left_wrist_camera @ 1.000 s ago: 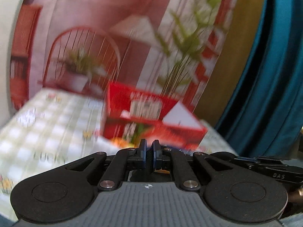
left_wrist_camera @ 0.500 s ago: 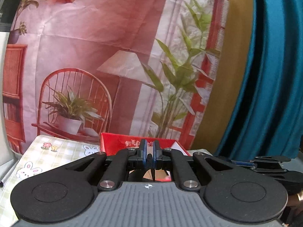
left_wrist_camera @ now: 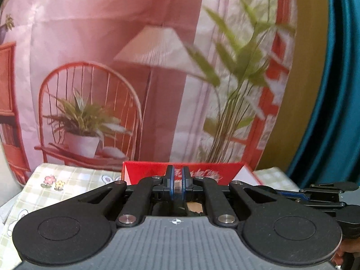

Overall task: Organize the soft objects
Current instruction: 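Lift the black strap item with the right tool and release it into the red box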

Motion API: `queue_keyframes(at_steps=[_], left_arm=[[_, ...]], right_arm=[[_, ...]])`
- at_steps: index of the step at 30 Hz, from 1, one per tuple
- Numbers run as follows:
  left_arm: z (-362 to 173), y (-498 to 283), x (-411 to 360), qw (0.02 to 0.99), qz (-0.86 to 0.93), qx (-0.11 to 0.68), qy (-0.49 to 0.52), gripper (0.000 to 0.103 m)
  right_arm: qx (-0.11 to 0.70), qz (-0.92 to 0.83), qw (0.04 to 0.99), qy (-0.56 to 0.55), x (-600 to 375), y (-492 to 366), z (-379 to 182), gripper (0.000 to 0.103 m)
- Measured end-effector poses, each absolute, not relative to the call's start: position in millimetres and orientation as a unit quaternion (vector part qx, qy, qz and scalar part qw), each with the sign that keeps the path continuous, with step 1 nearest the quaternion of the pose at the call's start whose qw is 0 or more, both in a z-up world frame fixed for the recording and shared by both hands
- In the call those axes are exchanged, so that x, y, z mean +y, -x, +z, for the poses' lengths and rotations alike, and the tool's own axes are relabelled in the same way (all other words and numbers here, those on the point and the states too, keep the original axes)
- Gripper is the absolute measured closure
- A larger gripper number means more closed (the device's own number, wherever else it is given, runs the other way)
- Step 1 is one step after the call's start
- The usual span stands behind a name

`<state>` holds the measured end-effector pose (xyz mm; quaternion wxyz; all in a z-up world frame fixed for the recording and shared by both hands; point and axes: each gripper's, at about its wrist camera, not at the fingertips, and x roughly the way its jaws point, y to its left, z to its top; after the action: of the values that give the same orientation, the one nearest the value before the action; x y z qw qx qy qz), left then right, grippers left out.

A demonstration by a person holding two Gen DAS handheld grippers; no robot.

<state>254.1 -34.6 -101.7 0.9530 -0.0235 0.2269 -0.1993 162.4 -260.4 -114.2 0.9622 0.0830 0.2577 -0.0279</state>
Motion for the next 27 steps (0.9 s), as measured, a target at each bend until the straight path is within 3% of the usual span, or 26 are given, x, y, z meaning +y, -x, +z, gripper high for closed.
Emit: queue_keyframes(at_steps=[8,9,11,12,13,14,16,20,22,24,27], left_arm=[[-138.1,-277.8,-45.2,0.946,-0.176,0.271,0.005,0.092],[-140.4,-277.6,-44.6,0.946,-0.173,0.273,-0.001,0.086],[-141.9,-276.8,-41.4,0.946,-0.166,0.277,-0.004,0.057],[-141.7,-274.9,-38.0,0.948,-0.16,0.274,-0.003,0.033],[-139.3,-271.9,-35.1,0.951,-0.155,0.266,0.0,0.018],[-137.2,-267.4,-31.1,0.956,-0.153,0.252,0.003,0.013],[-129.3,-259.5,-26.8,0.961,-0.15,0.233,0.009,0.001],[-113.3,-246.5,-22.2,0.962,-0.156,0.223,0.023,0.0],[-108.1,-239.8,-23.8,0.963,-0.154,0.223,0.011,0.0],[-104.9,-231.2,-23.2,0.965,-0.152,0.215,0.004,0.0],[-100.8,-212.0,-23.2,0.974,-0.125,0.19,-0.018,0.0]], right_arm=[[0.295,-0.081,0.948,-0.086,-275.1,-179.9,-165.1,0.092],[0.3,-0.089,0.946,-0.079,-274.7,-179.4,-169.7,0.087],[0.301,-0.108,0.945,-0.066,-273.5,-175.9,-173.6,0.08],[0.297,-0.113,0.945,-0.071,-274.9,-172.5,-173.4,0.076],[0.294,-0.115,0.945,-0.079,-276.8,-170.2,-172.6,0.07],[0.289,-0.119,0.946,-0.085,-277.9,-166.8,-170.9,0.067],[0.28,-0.123,0.948,-0.084,-278.2,-161.7,-165.3,0.049],[0.264,-0.11,0.955,-0.083,-269.4,-147.0,-152.5,0.025],[0.255,-0.107,0.957,-0.086,-264.2,-140.2,-145.6,0.006],[0.24,-0.109,0.961,-0.089,-257.9,-131.6,-138.1,0.001],[0.224,-0.106,0.964,-0.098,-249.8,-120.2,-127.4,0.0]])
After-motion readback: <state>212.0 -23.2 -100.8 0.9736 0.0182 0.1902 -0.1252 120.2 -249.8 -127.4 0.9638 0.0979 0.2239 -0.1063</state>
